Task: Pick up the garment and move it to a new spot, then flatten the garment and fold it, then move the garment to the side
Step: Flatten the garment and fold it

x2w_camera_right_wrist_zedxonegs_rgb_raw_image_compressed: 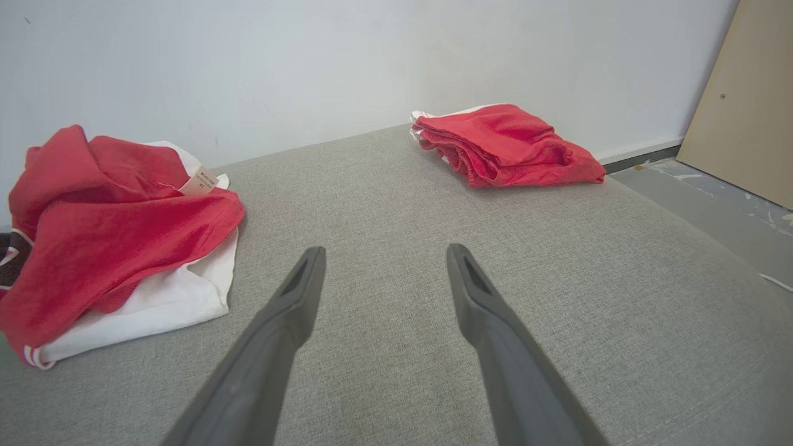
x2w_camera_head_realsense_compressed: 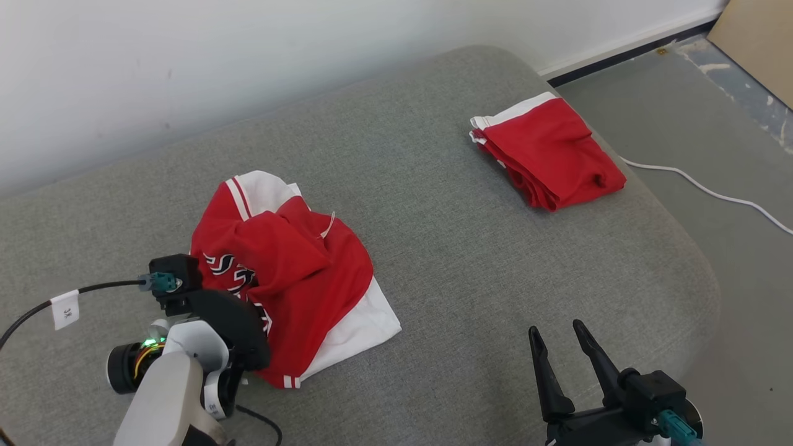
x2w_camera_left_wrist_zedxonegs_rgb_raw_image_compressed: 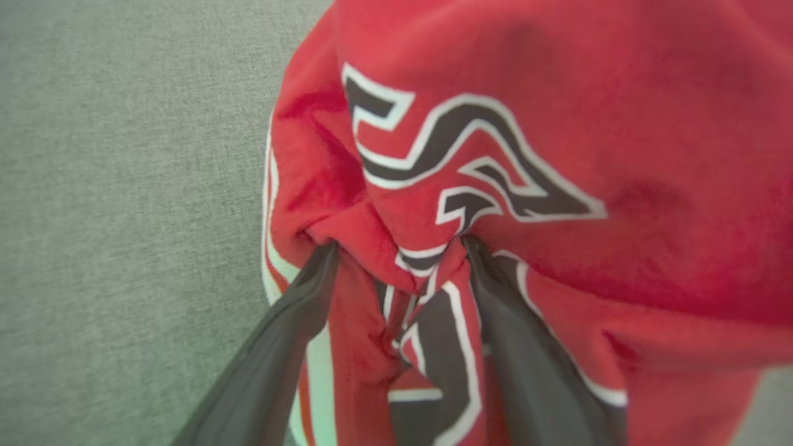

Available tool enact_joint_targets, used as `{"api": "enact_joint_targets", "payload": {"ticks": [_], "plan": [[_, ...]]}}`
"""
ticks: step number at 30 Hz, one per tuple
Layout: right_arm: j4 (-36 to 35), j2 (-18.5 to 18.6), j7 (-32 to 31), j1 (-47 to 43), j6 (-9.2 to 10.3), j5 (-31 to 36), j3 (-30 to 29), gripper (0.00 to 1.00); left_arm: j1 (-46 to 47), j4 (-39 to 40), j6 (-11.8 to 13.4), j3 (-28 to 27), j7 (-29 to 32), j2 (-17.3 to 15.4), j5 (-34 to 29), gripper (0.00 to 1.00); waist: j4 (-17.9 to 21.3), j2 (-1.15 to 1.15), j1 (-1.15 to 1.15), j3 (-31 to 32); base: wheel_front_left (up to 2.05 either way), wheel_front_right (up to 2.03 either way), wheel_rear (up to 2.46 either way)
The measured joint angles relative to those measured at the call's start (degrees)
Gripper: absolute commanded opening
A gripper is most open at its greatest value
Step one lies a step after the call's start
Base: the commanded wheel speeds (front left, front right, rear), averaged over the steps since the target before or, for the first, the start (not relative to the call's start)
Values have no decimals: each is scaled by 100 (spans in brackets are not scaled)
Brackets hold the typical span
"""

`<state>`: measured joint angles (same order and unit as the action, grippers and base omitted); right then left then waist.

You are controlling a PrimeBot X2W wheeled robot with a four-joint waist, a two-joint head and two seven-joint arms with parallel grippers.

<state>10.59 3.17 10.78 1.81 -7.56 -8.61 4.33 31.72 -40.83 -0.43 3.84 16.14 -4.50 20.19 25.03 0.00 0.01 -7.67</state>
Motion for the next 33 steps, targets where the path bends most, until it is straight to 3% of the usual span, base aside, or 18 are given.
{"api": "enact_joint_targets", "payload": {"ticks": [1,2,9,13,17,23,29,33], "plan": [[11,0,8,9,0,-5,0,100,20,-26,-8,16,-53,8,1,33,-2,1,0,-13,0,0,0],[26,-1,10,16,0,-5,-3,100,47,-47,-23,27,-101,23,21,0,-12,0,0,-20,0,0,0],[73,-10,43,61,0,-7,-26,100,427,246,255,-74,-1016,2,-26,0,-179,0,0,-14,0,0,0],[73,-12,41,46,0,-7,-44,100,634,909,428,-102,-1510,-73,-165,0,-313,0,0,42,0,0,0],[47,-14,31,-14,0,-5,-70,100,766,1779,427,136,-1625,-94,-354,0,-465,0,0,115,0,0,0],[1,-15,-7,-25,0,-5,-44,100,550,2219,258,842,-1201,77,-374,0,-634,0,-1,192,0,0,0],[19,-16,-21,36,0,-42,43,100,-81,1603,92,2149,-922,142,-166,0,-654,0,-1,204,0,0,0],[60,-19,-16,68,0,-65,71,100,-233,1332,157,3058,-950,163,264,0,-606,0,-1,184,0,0,0]]}}
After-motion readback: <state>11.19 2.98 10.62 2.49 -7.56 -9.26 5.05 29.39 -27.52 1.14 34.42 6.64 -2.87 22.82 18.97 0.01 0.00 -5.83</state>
